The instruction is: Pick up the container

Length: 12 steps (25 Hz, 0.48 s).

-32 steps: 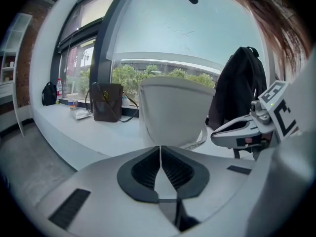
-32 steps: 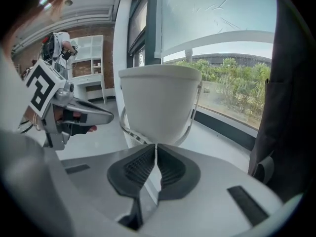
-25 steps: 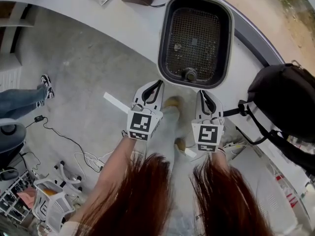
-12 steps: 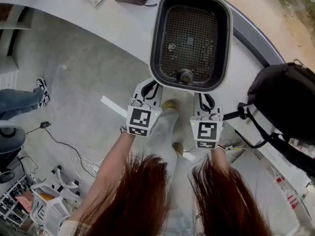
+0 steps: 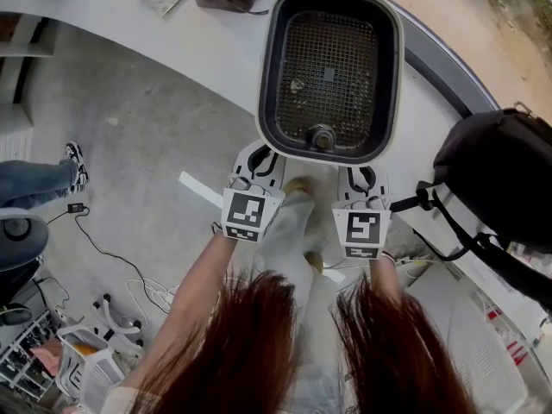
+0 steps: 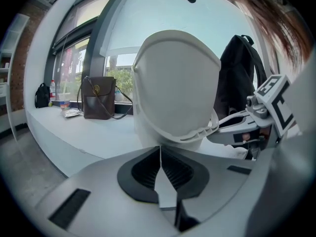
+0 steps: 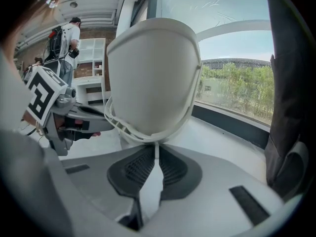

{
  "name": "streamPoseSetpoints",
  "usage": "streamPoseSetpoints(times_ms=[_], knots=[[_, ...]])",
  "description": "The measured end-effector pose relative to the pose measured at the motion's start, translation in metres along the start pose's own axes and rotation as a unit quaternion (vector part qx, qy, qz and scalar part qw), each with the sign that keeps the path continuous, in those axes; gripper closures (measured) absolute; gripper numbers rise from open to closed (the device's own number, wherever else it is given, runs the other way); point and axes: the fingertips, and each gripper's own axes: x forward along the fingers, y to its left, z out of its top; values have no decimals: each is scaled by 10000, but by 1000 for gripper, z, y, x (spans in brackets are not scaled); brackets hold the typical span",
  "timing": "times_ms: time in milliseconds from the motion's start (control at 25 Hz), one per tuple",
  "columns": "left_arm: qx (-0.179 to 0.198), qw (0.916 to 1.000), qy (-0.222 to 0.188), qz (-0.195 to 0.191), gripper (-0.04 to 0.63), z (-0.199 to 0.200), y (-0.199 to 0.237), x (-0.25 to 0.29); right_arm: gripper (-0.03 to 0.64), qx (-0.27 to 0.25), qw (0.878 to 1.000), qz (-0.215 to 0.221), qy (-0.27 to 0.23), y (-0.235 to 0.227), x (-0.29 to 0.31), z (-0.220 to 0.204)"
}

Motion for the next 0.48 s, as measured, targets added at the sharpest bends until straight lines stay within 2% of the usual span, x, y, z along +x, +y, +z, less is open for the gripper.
streamPoseSetpoints(times_ms=[480], knots=[[112,9998,162,-72,575,12,-9,-22,591,25,10000,-13,29,6,-24,12]])
